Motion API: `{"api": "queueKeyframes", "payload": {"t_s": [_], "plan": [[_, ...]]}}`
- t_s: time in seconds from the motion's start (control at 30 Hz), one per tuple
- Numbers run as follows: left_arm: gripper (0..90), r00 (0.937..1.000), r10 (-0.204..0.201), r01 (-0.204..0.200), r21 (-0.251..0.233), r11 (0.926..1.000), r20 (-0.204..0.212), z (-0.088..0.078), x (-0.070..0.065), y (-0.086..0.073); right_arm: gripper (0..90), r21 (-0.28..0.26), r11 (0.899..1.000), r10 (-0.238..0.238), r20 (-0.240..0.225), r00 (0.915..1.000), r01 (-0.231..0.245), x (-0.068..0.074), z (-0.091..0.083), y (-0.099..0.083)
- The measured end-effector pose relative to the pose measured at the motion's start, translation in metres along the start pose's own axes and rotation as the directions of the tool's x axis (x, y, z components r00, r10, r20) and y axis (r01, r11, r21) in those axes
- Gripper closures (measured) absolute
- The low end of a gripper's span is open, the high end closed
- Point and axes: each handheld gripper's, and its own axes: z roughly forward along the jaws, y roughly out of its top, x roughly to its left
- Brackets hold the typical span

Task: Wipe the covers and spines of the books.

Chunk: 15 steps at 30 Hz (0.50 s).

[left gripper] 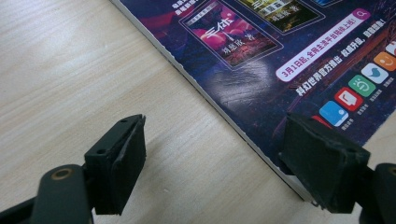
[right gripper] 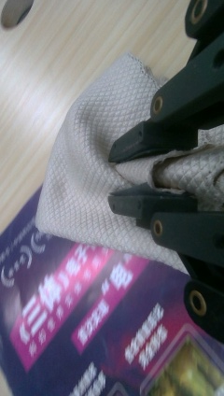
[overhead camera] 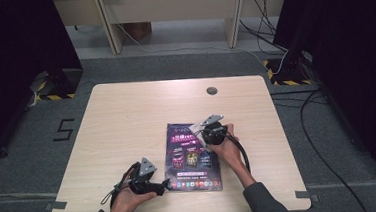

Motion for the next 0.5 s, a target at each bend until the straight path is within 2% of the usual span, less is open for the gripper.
{"api": "queueKeyframes", "payload": {"t_s": [0.2,0.37,0.5], "plan": [[21.2,1.0000,-0.006,0.006,0.002,1.0000,0.004,0.000,0.001,0.000,73.6,-0.011,1.000,-0.028,-0.055,0.9981,0.028,0.019,0.007,0.011],[21.2,1.0000,-0.007,0.007,-0.001,1.0000,0.003,0.000,0.000,0.000,73.6,-0.017,0.999,-0.042,-0.070,0.9967,0.041,0.032,0.019,0.027],[21.2,1.0000,-0.003,0.003,0.002,1.0000,0.003,0.000,0.001,0.000,73.2,-0.007,0.998,-0.063,-0.062,0.9961,0.062,0.040,0.029,0.042]]}}
